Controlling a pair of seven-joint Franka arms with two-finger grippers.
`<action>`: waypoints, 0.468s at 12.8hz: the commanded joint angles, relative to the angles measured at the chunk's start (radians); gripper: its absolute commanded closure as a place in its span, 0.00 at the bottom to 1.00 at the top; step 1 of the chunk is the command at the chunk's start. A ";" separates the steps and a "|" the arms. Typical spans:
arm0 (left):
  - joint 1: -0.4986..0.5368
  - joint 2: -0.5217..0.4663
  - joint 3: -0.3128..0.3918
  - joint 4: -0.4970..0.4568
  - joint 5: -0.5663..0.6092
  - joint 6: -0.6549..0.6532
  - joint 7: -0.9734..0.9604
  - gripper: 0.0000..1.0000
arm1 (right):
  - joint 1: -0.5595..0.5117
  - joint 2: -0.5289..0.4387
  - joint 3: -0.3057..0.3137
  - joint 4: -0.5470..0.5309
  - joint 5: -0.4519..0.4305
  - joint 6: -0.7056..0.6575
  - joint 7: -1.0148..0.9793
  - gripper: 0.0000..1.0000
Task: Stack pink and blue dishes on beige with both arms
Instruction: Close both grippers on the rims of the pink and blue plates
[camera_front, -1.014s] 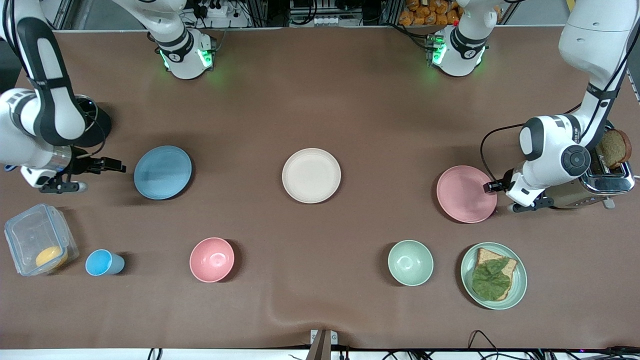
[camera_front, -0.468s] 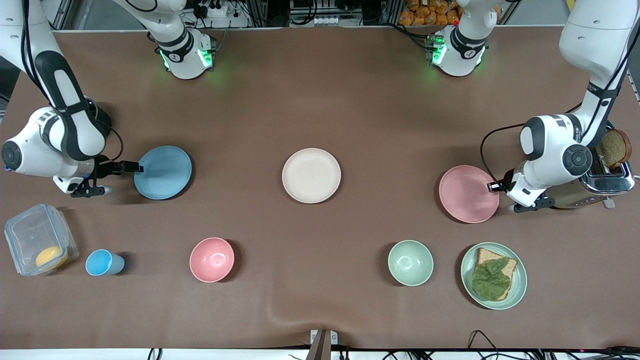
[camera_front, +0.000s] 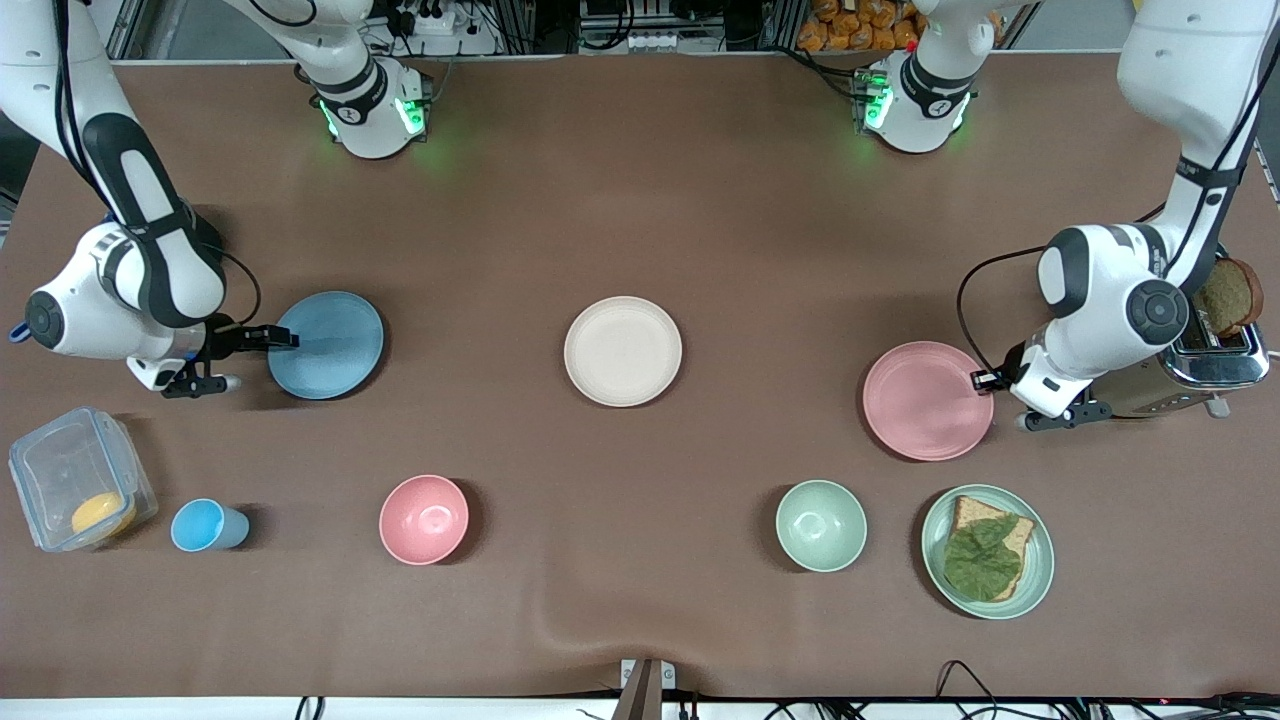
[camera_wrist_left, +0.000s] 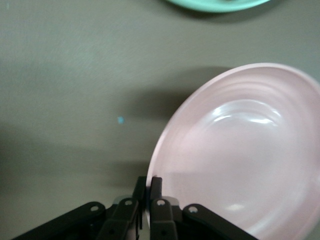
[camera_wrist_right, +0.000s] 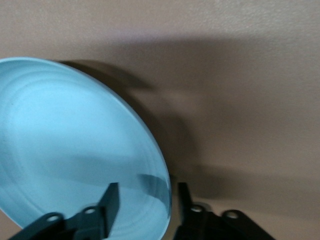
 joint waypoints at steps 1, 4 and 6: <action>0.006 -0.097 -0.082 0.034 -0.054 -0.106 -0.025 1.00 | 0.006 0.018 -0.002 0.023 0.032 -0.014 -0.037 1.00; 0.000 -0.088 -0.182 0.130 -0.108 -0.209 -0.025 1.00 | 0.012 0.026 -0.002 0.071 0.032 -0.109 -0.029 1.00; -0.023 -0.068 -0.263 0.143 -0.185 -0.206 -0.058 1.00 | 0.020 0.044 -0.005 0.141 0.031 -0.190 -0.029 1.00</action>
